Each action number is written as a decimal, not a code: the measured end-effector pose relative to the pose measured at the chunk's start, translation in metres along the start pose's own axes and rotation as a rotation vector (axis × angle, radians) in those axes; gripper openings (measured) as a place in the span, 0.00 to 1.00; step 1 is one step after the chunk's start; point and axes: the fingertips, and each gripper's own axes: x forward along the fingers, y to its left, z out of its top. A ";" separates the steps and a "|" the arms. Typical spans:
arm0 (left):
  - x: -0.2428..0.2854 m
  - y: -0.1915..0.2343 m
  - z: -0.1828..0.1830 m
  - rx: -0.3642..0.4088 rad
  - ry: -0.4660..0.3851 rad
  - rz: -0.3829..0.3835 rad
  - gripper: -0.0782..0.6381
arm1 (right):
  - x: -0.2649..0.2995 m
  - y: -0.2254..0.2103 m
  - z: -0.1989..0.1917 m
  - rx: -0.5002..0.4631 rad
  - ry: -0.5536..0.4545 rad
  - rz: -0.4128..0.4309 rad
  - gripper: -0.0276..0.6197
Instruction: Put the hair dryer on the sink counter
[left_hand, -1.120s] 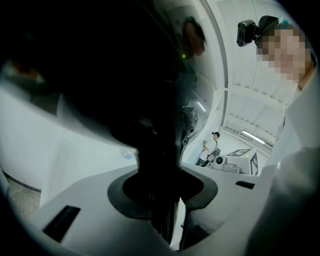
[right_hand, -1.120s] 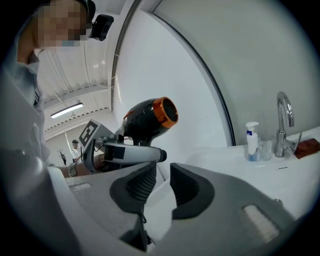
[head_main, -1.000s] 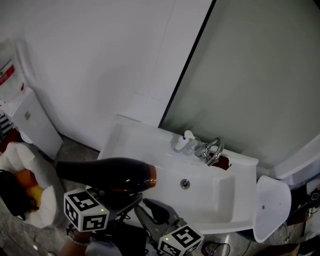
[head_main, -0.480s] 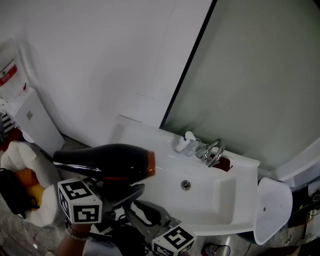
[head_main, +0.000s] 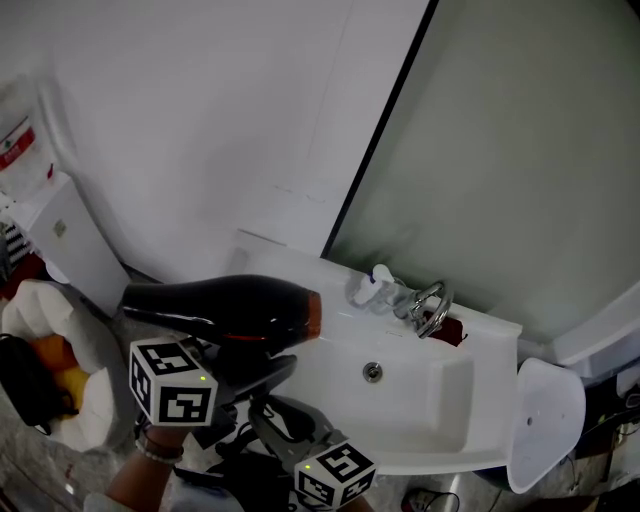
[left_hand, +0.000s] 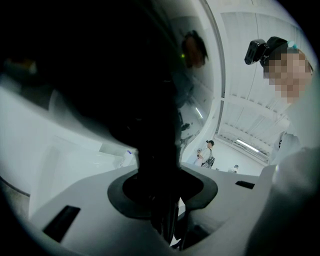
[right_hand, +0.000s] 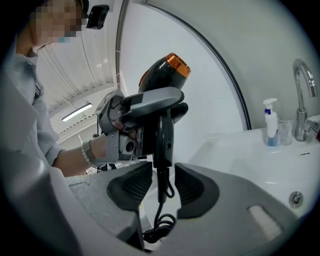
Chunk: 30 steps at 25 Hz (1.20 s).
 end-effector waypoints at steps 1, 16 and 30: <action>0.001 0.003 0.001 -0.002 0.005 -0.001 0.29 | 0.002 -0.003 0.000 0.001 0.001 -0.005 0.25; 0.036 0.056 -0.002 -0.104 0.074 -0.020 0.29 | 0.028 -0.046 -0.006 0.097 0.007 -0.066 0.21; 0.078 0.112 -0.026 -0.163 0.205 0.012 0.29 | 0.058 -0.096 -0.007 0.139 0.054 -0.194 0.29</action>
